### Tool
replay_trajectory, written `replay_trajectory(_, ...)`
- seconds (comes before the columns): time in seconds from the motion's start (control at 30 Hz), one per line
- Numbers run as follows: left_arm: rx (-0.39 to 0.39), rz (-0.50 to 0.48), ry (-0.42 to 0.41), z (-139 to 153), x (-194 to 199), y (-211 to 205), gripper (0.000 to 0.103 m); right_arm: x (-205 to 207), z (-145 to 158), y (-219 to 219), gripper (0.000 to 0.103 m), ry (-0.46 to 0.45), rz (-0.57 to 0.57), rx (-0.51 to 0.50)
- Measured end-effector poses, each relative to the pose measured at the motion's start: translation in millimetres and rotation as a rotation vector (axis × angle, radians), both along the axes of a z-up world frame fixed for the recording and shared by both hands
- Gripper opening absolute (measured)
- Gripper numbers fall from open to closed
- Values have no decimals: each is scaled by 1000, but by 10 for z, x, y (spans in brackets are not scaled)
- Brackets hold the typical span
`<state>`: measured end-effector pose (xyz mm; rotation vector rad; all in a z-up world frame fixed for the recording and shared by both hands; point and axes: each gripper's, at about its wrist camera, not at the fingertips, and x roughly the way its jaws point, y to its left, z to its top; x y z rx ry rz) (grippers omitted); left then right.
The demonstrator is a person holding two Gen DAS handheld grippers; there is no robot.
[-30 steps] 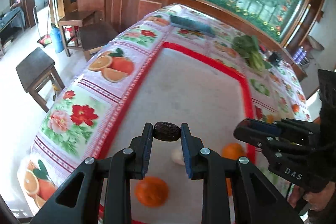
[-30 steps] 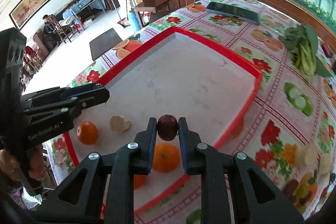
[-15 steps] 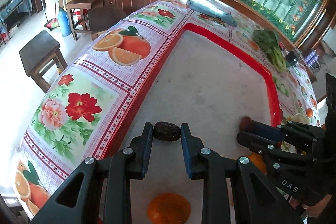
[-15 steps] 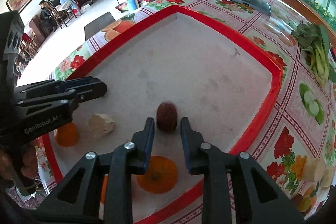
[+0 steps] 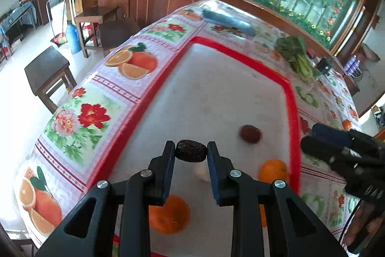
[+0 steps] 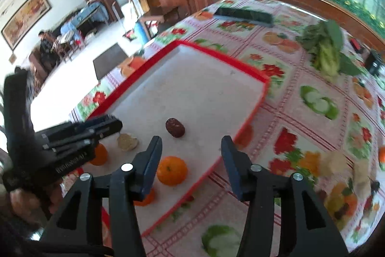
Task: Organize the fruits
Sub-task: 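Open the left tool to drop its date into the tray, then move the left tool back to the table and grasp a dark red date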
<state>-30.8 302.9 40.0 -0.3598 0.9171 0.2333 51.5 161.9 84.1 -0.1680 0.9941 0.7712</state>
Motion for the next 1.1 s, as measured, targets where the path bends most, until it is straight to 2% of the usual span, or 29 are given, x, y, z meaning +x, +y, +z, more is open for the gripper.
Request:
replay_trajectory(0.2,4,-81,-45,146,35,-434,28,70,406,-495,63,-52,-151,78)
replay_trajectory(0.37,0,-150,-72,225,112,-818,29,112,770,-969,67,-59,-306,208)
replay_trajectory(0.47,-17,-181,-83,244,160,-1036,29,2,971,-1293,72,-87,-353,272)
replay_trajectory(0.53,-26,-194,-92,257,182,-1174,29,-104,1077,-1546,80,-115,-393,286)
replay_trajectory(0.67,-39,-216,-100,265,240,-1396,30,-254,1181,-2012,83,-142,-462,315)
replay_trajectory(0.7,-44,-225,-98,266,261,-1462,30,-301,1174,-2137,88,-162,-484,297)
replay_trajectory(0.77,-54,-241,-90,250,289,-1564,37,-377,1104,-2321,96,-182,-525,244)
replay_trajectory(0.83,-53,-259,-74,220,308,-1675,45,-440,956,-2484,97,-169,-544,190)
replay_trajectory(0.93,-49,-307,-39,154,343,-1866,46,-491,664,-2659,97,-139,-565,111)
replay_trajectory(1.1,-11,-392,19,35,433,-2213,50,-431,125,-2883,97,2,-613,67)
